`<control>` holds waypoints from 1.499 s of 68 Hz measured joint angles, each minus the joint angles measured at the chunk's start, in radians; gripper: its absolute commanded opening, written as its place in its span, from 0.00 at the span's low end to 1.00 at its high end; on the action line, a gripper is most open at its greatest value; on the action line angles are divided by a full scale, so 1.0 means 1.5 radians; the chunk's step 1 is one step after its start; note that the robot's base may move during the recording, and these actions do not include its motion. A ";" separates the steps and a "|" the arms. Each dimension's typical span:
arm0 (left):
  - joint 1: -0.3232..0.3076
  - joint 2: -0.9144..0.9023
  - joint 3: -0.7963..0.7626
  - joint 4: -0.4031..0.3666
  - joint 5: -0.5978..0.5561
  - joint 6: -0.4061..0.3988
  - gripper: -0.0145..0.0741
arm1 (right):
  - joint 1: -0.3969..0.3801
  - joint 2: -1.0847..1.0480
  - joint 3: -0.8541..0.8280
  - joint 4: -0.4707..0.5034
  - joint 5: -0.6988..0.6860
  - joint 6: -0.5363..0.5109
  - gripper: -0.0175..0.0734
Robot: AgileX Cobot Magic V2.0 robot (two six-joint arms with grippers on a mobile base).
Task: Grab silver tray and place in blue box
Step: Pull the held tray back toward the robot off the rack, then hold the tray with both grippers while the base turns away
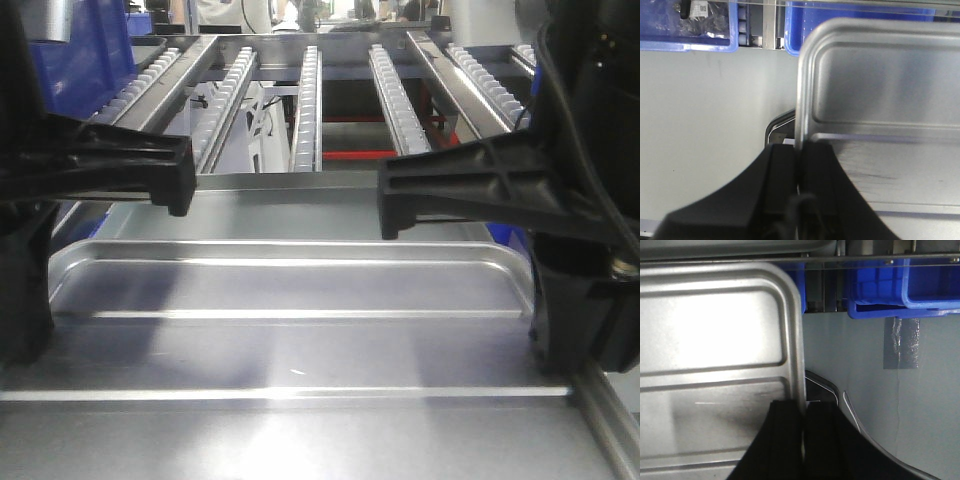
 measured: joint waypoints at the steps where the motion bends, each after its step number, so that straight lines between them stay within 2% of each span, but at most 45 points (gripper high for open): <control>1: 0.000 0.000 0.000 0.000 0.001 0.000 0.06 | 0.000 0.000 0.000 0.000 0.000 0.000 0.26; 102: 0.000 0.000 0.000 0.000 0.001 0.000 0.06 | 0.000 0.000 0.000 0.000 0.000 0.000 0.26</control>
